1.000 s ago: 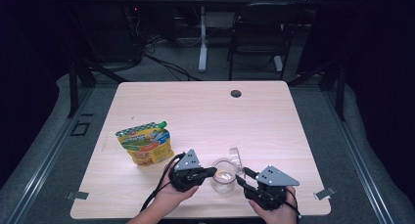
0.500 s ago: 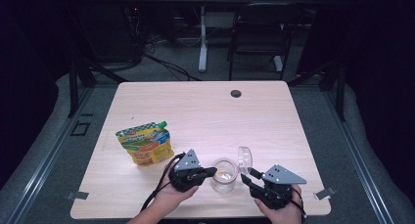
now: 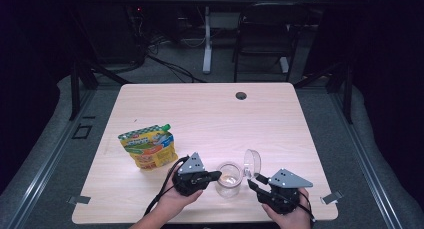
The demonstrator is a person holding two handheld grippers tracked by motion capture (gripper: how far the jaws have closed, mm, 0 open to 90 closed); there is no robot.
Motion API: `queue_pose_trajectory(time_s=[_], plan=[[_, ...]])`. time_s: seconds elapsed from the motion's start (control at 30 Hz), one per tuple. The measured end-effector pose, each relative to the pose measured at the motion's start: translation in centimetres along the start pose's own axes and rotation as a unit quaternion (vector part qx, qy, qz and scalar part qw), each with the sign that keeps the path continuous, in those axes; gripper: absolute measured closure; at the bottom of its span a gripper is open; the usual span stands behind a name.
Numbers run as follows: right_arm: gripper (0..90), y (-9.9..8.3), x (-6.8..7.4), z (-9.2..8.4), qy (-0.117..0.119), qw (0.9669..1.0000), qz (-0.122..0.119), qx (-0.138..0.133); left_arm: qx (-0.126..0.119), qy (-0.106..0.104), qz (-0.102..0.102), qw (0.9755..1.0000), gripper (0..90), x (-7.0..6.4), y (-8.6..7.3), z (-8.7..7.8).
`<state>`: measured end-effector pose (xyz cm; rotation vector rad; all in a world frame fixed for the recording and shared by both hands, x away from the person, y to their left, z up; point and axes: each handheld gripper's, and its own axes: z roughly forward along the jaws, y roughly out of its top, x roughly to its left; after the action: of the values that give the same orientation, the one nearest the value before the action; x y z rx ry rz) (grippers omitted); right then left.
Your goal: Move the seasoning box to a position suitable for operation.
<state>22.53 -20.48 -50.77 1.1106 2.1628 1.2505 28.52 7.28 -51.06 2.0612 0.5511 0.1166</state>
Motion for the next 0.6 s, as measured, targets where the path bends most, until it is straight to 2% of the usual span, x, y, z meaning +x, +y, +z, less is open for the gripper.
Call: queue_pose_trajectory(time_s=[0.2, 0.27, 0.33, 0.43, 0.6], plan=[[62.8, -0.5, -0.4, 0.9, -0.011, 0.9997, 0.004, 0.023, 0.000, 0.000, -0.001, 1.0000, 90.0, 0.0, 0.0, 0.0], [62.2, -0.7, -0.6, 1.1, -0.022, 0.9994, 0.007, 0.025, -0.001, 0.000, -0.002, 1.0000, 90.0, 0.0, 0.0, 0.0], [60.9, -0.8, -0.8, 1.4, -0.023, 0.9993, 0.009, 0.026, -0.001, -0.004, 0.000, 1.0000, 89.7, 0.0, 0.0, 0.0], [61.6, -1.0, -0.9, 1.8, -0.025, 0.9993, -0.002, 0.028, -0.003, 0.003, 0.003, 1.0000, 87.9, 0.1, 0.0, -0.2], [64.7, -1.0, -0.7, 2.5, -0.023, 0.9992, 0.007, 0.032, -0.009, 0.013, -0.003, 0.9999, 85.9, 0.3, 0.0, -0.8]])
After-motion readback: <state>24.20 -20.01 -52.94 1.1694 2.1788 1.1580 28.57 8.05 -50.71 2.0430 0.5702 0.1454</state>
